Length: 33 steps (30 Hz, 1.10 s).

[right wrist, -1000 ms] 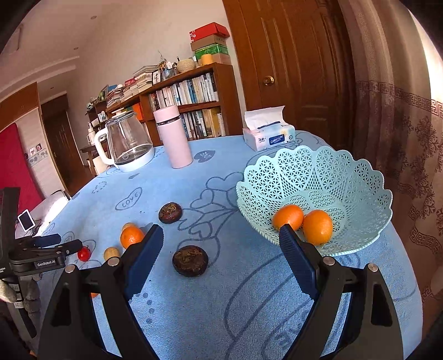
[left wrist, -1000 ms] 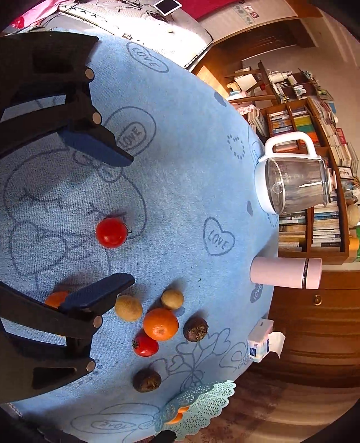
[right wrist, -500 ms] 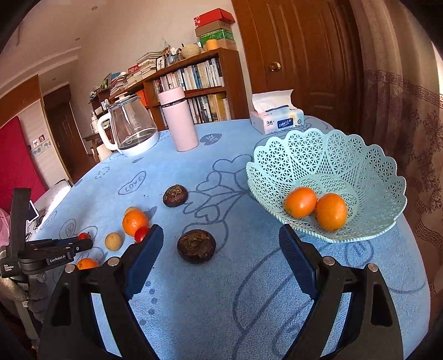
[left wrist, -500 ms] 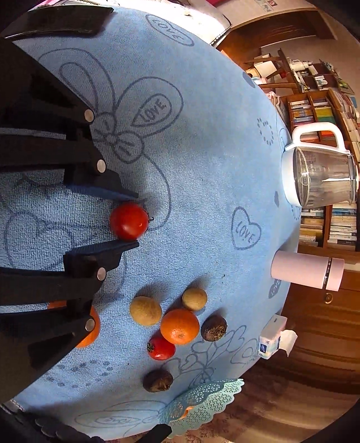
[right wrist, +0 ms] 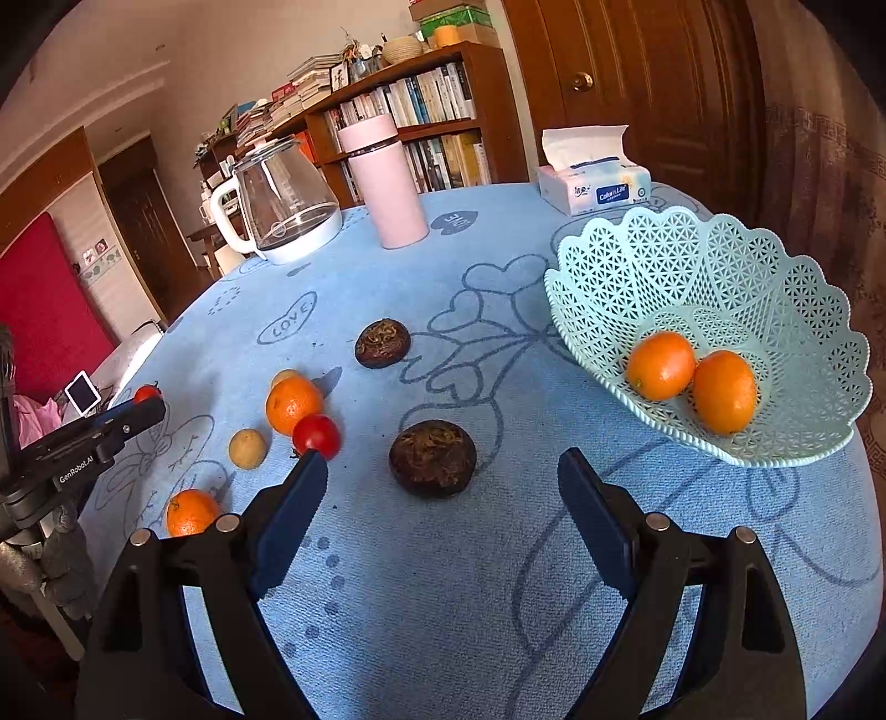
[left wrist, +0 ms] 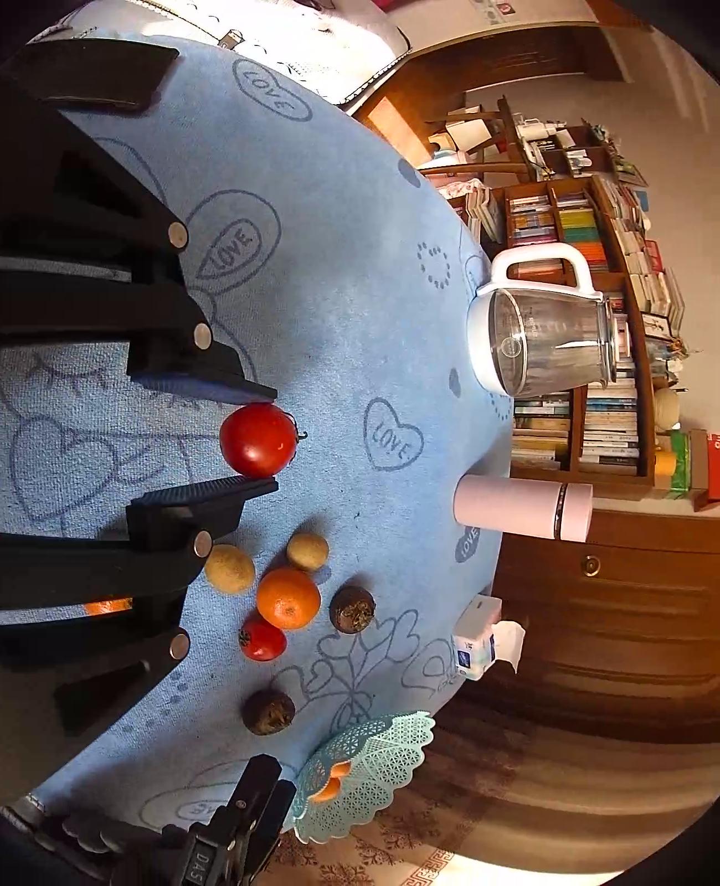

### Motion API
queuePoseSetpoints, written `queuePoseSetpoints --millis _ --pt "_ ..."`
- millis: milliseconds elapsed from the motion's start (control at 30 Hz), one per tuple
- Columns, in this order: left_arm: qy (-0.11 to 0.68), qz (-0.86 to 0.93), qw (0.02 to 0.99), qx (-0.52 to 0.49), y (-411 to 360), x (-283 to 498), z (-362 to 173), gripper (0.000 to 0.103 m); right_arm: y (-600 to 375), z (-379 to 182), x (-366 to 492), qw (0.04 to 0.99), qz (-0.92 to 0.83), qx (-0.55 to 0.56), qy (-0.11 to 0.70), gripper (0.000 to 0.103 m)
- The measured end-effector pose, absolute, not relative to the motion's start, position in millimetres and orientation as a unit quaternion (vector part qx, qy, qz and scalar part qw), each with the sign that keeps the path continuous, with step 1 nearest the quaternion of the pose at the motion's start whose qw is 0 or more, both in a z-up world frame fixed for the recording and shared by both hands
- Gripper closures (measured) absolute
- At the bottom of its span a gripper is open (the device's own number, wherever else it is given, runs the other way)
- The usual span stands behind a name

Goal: Organize fruits
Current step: 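Grasp the red tomato with the left tool while the right tool grasps a dark brown fruit, then carry the dark brown fruit into the basket and open the right tool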

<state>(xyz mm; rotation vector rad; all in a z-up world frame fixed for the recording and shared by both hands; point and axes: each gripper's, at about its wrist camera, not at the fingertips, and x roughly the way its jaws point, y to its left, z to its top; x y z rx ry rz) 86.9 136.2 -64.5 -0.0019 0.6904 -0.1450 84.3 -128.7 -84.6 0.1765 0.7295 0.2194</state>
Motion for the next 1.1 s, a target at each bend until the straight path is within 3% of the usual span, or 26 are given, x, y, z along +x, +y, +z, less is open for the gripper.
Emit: queuePoseSetpoints --millis 433,700,1100 --pt "0.338 -0.066 0.939 -0.012 141.1 91.6 -63.6 0.076 -100.5 -109.6 125.4 0.899 0.102 0.026 0.425 0.057" --pt "0.338 -0.067 0.939 -0.01 136.6 93.1 -62.9 0.076 -104.2 -107.4 122.1 0.905 0.108 0.033 0.41 0.058" --pt "0.327 -0.076 0.942 0.008 116.8 91.9 -53.1 0.076 -151.3 -52.7 96.8 0.947 0.062 0.093 0.302 0.058"
